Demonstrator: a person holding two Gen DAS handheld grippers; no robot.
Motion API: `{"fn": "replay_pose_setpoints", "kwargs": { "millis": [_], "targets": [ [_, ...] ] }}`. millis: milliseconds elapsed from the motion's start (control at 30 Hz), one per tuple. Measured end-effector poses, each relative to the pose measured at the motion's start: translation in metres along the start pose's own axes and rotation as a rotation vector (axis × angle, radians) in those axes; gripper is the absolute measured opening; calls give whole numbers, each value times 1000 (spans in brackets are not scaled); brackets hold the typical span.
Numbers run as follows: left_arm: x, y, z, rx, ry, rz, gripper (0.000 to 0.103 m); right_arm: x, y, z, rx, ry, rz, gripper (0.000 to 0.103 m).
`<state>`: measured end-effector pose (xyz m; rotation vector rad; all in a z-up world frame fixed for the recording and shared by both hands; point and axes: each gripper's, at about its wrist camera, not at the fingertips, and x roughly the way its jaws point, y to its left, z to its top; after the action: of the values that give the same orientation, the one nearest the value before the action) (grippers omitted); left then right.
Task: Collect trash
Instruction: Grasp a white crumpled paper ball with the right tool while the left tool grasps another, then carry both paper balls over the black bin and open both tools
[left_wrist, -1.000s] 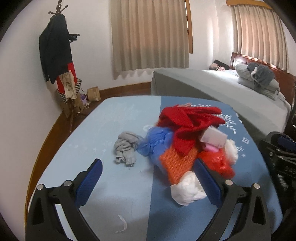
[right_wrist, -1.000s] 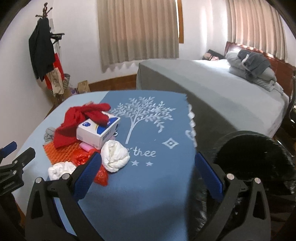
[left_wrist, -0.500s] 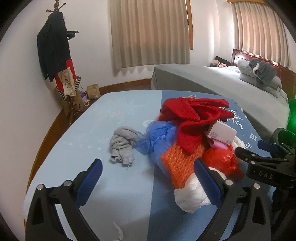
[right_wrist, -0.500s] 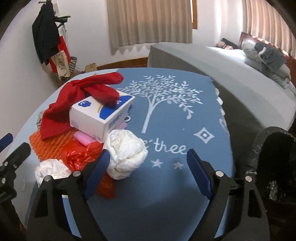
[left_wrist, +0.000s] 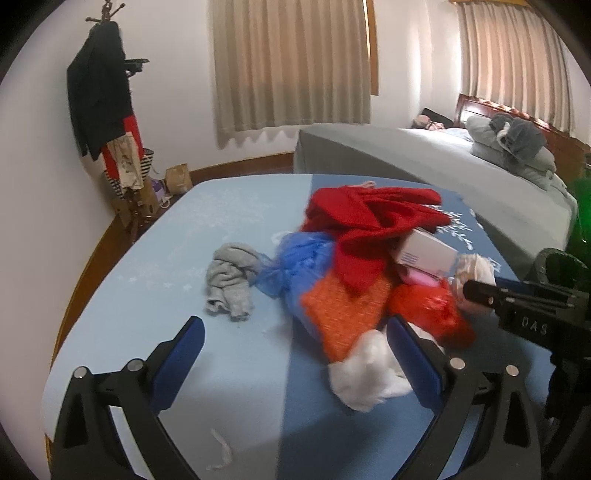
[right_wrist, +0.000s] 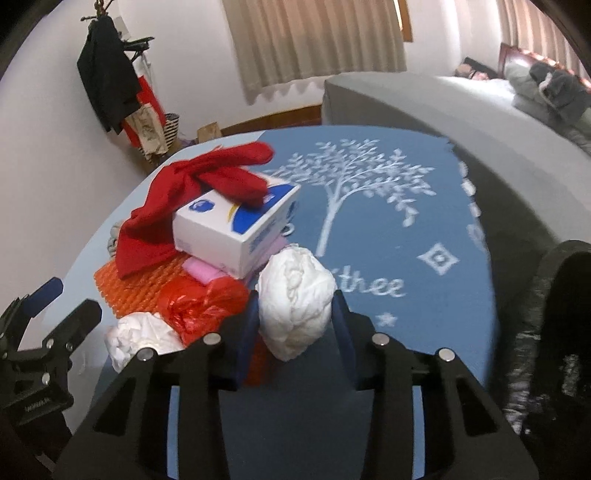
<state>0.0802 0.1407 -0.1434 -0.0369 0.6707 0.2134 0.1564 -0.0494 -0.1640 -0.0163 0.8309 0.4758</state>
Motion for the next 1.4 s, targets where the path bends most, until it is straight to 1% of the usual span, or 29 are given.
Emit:
{"fn": "replay_pose_setpoints", "kwargs": {
  "millis": [133,300,433,567,667,700,733,767,800,833,867,933,1100,1200,1267,1300,1333,1400],
  "targets": [
    [0,-13,-4,9,18,-37,96,-10,-7,-8,-13,-13,-32,38],
    [6,-26,-10,28,50,-62,88,-16,-16,-16,-14,-12,-42,38],
    [14,-32,-17,23,87,-75,86,-21,-20,-23,-9,-9,-43,38],
    [21,-38,-23,24,112,-102,81,-24,-18,-24,-15,-6,-48,38],
    [22,-40,-22,29,105,-126,68,-27,-19,-27,-16,-5,-50,38],
    [21,-41,-22,32,100,-144,57,-28,-20,-27,-15,-5,-51,38],
    [20,-43,-21,37,97,-160,49,-30,-20,-27,-14,-6,-52,38],
    [19,-46,-21,46,92,-159,46,-31,-19,-27,-14,-7,-53,38],
    [17,-49,-21,64,82,-153,41,-34,-20,-27,-14,-11,-54,38],
    [15,-52,-21,75,72,-146,33,-35,-20,-27,-15,-14,-54,38],
    [13,-53,-21,80,65,-138,27,-38,-20,-27,-15,-18,-55,38],
    [8,-49,-19,62,60,-151,25,-44,-21,-28,-14,-28,-57,38],
    [-6,-45,-14,49,43,-153,23,-57,-24,-29,-6,-46,-61,38],
    [-11,-48,-17,61,53,-148,24,-62,-28,-31,-3,-50,-64,38],
    [-7,-51,-22,76,82,-148,28,-62,-29,-32,2,-46,-66,38],
    [-5,-51,-23,76,91,-142,31,-62,-30,-33,3,-42,-67,38],
    [-3,-52,-24,72,102,-140,40,-62,-30,-33,3,-39,-68,38],
    [-1,-51,-24,63,111,-148,45,-61,-31,-35,4,-31,-69,38]
  ]
}}
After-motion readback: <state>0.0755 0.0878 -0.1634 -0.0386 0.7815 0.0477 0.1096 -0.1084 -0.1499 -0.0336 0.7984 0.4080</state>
